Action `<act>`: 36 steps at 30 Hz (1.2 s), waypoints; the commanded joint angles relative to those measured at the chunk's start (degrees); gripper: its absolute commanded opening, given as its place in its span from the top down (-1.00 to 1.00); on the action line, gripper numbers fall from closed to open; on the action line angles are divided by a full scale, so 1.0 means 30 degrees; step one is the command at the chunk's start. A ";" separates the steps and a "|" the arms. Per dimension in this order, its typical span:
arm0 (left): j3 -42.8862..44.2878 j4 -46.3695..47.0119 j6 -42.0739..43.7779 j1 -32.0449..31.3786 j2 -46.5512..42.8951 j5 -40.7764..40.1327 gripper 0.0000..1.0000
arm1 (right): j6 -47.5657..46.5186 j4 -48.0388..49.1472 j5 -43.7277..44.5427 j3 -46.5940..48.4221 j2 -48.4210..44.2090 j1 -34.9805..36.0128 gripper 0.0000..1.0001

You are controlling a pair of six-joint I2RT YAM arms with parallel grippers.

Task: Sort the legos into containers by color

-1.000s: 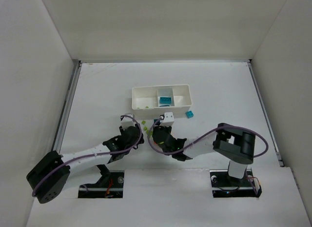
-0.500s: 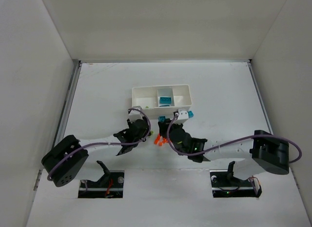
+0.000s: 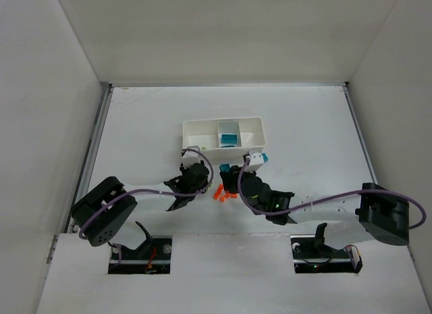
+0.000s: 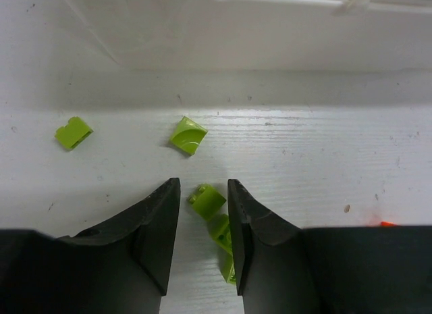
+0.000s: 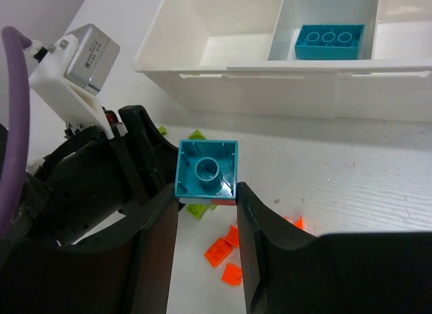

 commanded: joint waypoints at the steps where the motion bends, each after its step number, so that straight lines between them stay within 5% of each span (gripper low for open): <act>1: 0.0627 0.0681 0.0358 -0.0021 0.0191 -0.0149 0.39 | 0.0084 0.0248 -0.0523 -0.0069 -0.0666 -0.0226 0.35; 11: 0.0509 0.0303 0.0417 -0.0197 -0.0275 -0.0061 0.73 | -0.0297 -0.0366 -0.1049 0.0633 -0.0695 -0.1045 0.35; 28: -0.0077 -0.1720 -0.0139 -0.0549 -0.4172 -0.0149 0.77 | -0.2171 0.0043 -0.3307 0.4529 0.2877 -0.5849 0.34; 36: 0.0157 -0.2803 -0.0198 -0.0461 -0.5608 -0.0091 0.77 | -0.2260 0.0805 -0.4037 0.5410 0.4578 -0.7228 -0.27</act>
